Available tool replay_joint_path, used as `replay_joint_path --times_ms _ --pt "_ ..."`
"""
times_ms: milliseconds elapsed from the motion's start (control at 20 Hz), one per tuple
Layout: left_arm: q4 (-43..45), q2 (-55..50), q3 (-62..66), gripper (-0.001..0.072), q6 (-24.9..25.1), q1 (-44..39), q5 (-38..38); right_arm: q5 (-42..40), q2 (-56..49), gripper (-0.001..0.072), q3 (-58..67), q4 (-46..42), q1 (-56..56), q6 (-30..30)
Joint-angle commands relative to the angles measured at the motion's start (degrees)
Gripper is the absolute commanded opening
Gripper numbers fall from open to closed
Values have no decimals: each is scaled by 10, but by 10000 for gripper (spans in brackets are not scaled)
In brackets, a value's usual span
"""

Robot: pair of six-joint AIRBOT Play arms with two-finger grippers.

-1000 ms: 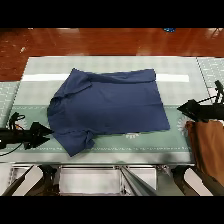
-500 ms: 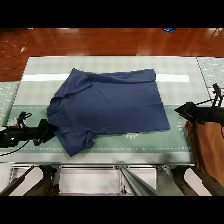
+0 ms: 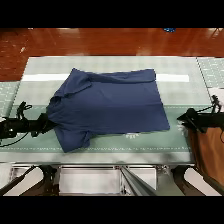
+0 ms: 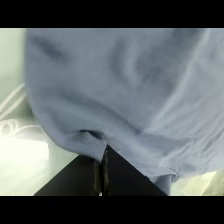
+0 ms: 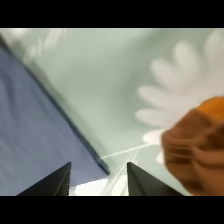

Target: Fold the shirts.

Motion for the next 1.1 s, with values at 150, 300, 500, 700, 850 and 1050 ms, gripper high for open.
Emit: replay_joint_path --times_ms 150,300,500,700,850,1050 --pt "-8 -1 12 31 5 -1 -17 17 -123 408 -2 33 66 -23" --pt "-9 -1 12 31 5 -1 -17 -25 -146 392 10 78 120 -31" --pt "-37 -1 26 31 6 0 -28 -48 -148 22 110 127 191 -70" --pt "-226 17 177 30 44 0 -78 50 -147 22 341 112 208 -64" --pt "-309 56 361 29 41 -1 -50 66 -146 22 580 96 207 -31" --pt "-227 95 617 29 -27 -1 10 74 -139 22 840 74 207 20"
